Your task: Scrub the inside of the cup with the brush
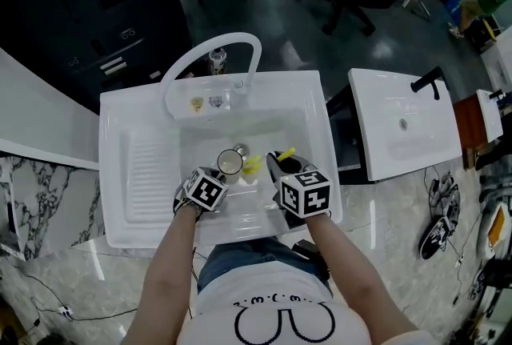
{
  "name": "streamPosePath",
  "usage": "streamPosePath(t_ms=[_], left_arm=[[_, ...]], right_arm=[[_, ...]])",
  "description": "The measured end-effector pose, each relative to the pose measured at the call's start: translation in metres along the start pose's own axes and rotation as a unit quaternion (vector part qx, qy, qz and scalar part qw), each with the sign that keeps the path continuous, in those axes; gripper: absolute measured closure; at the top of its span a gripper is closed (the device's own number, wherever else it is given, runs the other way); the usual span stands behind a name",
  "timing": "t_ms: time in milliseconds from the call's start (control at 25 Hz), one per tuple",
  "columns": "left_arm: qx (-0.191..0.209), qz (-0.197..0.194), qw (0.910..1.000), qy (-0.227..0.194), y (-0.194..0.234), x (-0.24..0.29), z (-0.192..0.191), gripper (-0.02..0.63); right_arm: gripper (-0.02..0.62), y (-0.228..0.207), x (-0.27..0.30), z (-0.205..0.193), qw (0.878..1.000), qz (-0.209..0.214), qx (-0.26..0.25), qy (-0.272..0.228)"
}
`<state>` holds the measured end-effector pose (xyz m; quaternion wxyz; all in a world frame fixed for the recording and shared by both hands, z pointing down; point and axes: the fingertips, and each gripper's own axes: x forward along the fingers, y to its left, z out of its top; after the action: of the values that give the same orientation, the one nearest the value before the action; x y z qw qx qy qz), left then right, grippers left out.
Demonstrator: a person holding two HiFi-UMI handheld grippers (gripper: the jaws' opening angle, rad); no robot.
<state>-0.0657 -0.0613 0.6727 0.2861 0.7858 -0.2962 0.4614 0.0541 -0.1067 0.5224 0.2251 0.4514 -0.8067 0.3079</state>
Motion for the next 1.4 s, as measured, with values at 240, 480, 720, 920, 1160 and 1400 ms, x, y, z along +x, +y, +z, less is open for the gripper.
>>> streamPosePath(t_ms=[240, 480, 720, 920, 1160, 1400], left_arm=[[-0.002, 0.000, 1.0000, -0.002, -0.001, 0.000, 0.001, 0.538], [-0.001, 0.001, 1.0000, -0.003, 0.000, 0.001, 0.001, 0.538], [0.000, 0.001, 1.0000, -0.003, -0.001, 0.000, 0.001, 0.538], [-0.001, -0.001, 1.0000, -0.001, -0.002, 0.000, 0.000, 0.538], [0.001, 0.000, 1.0000, -0.002, -0.001, 0.000, -0.001, 0.538], [-0.004, 0.000, 1.0000, -0.005, 0.000, 0.000, 0.001, 0.538]], right_arm=[[0.551, 0.009, 0.004, -0.031, 0.996, 0.035, 0.073, 0.030], [0.551, -0.016, 0.002, -0.002, 1.000, -0.015, 0.008, -0.013], [0.551, -0.020, -0.009, 0.035, 0.994, -0.028, 0.013, -0.109], [0.549, -0.008, -0.003, 0.019, 0.997, -0.016, -0.008, -0.078], [0.546, -0.010, 0.003, -0.014, 0.999, -0.006, 0.029, -0.028], [0.548, -0.012, 0.013, -0.040, 0.999, -0.002, 0.044, -0.009]])
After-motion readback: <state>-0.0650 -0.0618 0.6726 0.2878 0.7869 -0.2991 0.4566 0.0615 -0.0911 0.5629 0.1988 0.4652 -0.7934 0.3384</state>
